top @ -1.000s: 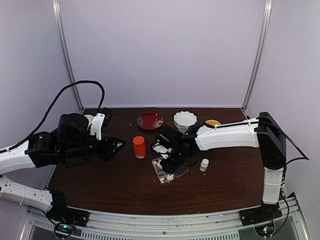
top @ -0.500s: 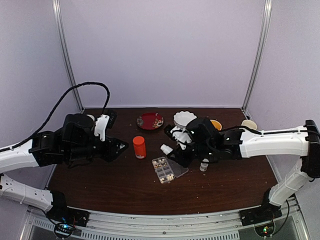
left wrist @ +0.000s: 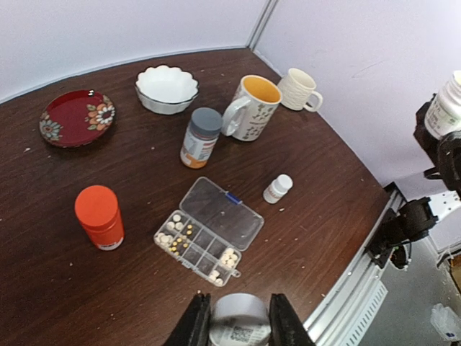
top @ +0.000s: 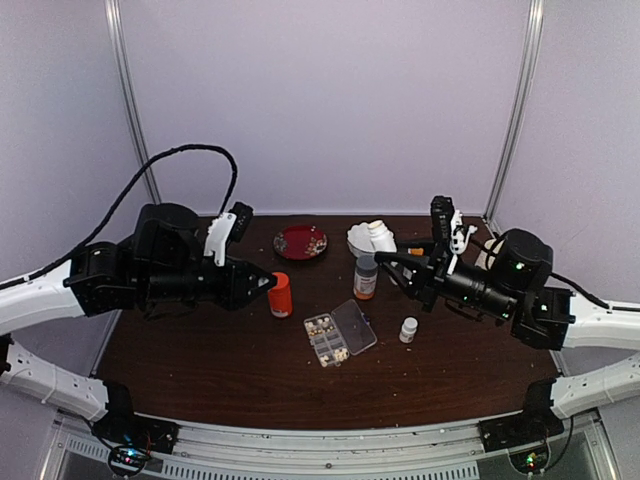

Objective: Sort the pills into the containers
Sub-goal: Place the lid of the pill bottle on the pill bottle.

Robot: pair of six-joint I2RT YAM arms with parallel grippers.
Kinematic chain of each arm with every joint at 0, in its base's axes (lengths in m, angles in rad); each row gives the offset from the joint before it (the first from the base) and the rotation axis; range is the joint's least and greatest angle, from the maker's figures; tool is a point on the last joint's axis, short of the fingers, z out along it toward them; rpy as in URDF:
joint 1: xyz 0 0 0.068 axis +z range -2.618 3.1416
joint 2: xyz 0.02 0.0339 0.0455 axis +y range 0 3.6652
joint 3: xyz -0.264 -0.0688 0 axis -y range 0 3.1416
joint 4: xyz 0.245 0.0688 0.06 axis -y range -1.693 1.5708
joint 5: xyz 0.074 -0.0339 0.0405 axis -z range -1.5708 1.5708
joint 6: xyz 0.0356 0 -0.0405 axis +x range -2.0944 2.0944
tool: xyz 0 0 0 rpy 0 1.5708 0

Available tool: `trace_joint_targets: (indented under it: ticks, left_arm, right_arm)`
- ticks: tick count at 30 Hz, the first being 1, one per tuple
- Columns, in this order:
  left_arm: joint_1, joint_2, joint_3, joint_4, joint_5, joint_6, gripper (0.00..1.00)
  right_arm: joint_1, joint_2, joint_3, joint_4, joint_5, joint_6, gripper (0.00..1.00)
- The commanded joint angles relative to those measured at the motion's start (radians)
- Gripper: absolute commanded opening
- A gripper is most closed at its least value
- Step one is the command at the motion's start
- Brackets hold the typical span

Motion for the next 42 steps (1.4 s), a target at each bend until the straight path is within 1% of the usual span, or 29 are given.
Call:
trace_joint_targets:
  ticks: [1, 3, 5, 7, 9, 13, 16, 22, 27, 32, 42]
  left_arm:
    - [0.007, 0.052, 0.111, 0.047, 0.178, -0.001, 0.00]
    - [0.005, 0.075, 0.141, 0.057, 0.246, -0.012, 0.00]
    - [0.006, 0.097, 0.165, 0.083, 0.303, -0.029, 0.00]
    - [0.005, 0.118, 0.183, 0.117, 0.360, -0.045, 0.00]
    - [0.005, 0.135, 0.192, 0.162, 0.418, -0.073, 0.00]
    - [0.005, 0.156, 0.186, 0.271, 0.516, -0.142, 0.00]
    - [0.006, 0.164, 0.182, 0.328, 0.551, -0.190, 0.00]
    - [0.005, 0.171, 0.177, 0.392, 0.561, -0.237, 0.00]
    - [0.005, 0.171, 0.161, 0.415, 0.548, -0.254, 0.00]
    - [0.006, 0.168, 0.146, 0.422, 0.546, -0.263, 0.00]
    - [0.005, 0.164, 0.146, 0.351, 0.512, -0.249, 0.03]
  right_arm:
    - [0.005, -0.055, -0.093, 0.305, -0.002, 0.017, 0.01]
    - [0.005, -0.047, -0.120, 0.361, 0.042, 0.009, 0.05]
    - [0.005, -0.008, -0.120, 0.375, 0.034, -0.058, 0.03]
    - [0.008, 0.018, -0.100, 0.333, -0.010, -0.115, 0.01]
    - [0.012, 0.024, -0.077, 0.274, -0.028, -0.127, 0.01]
    - [0.031, 0.027, -0.065, 0.192, -0.019, -0.192, 0.00]
    - [0.049, 0.026, -0.043, 0.128, -0.022, -0.236, 0.00]
    - [0.103, 0.039, -0.009, 0.067, -0.023, -0.307, 0.00]
    - [0.143, 0.060, 0.016, 0.034, -0.022, -0.321, 0.00]
    - [0.157, 0.084, 0.032, 0.027, -0.013, -0.301, 0.00]
    - [0.164, 0.081, 0.022, 0.060, -0.012, -0.298, 0.00]
